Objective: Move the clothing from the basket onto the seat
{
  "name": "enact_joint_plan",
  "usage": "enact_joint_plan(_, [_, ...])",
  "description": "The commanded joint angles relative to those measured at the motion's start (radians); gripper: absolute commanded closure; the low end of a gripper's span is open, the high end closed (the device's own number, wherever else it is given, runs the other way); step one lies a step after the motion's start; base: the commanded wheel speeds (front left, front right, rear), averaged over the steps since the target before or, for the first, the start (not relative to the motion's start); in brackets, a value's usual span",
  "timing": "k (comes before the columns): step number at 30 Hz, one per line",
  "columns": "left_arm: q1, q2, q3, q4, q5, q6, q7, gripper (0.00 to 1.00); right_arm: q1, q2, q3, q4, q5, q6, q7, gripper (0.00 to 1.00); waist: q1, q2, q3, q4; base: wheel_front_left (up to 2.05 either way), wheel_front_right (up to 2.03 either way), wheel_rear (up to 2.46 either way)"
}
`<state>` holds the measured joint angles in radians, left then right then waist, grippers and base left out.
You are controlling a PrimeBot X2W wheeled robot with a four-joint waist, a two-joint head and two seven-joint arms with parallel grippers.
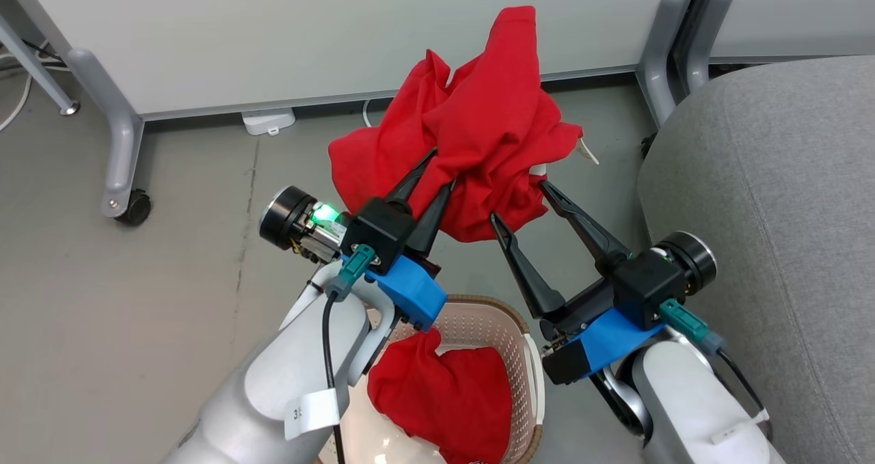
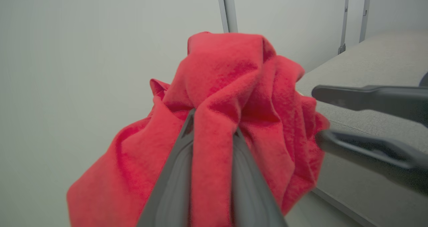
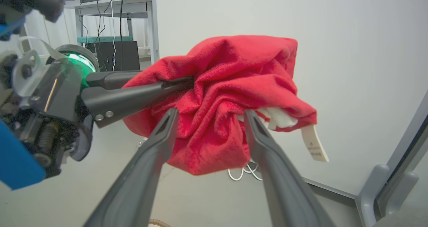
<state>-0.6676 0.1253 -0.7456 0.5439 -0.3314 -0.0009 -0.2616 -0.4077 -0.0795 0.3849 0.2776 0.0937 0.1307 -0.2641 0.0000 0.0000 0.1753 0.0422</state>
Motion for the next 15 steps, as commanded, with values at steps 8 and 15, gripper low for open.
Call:
enact_joint_plan(8, [-0.031,-0.015,-0.003,-0.011,0.018,-0.013,-0.005,1.0,-0.081,0.004,0.011,0.087,-0.003,0.0,0.0,0.0,0.0,0.0,0.028,0.019,0.0,0.0,0.0])
enact_joint_plan(15, [-0.039,-0.028,-0.01,-0.016,0.03,-0.018,-0.005,1.0,-0.131,0.016,0.012,0.158,0.006,0.0,-0.001,0.0,0.0,0.0,0.042,0.029,0.0,0.0,0.0])
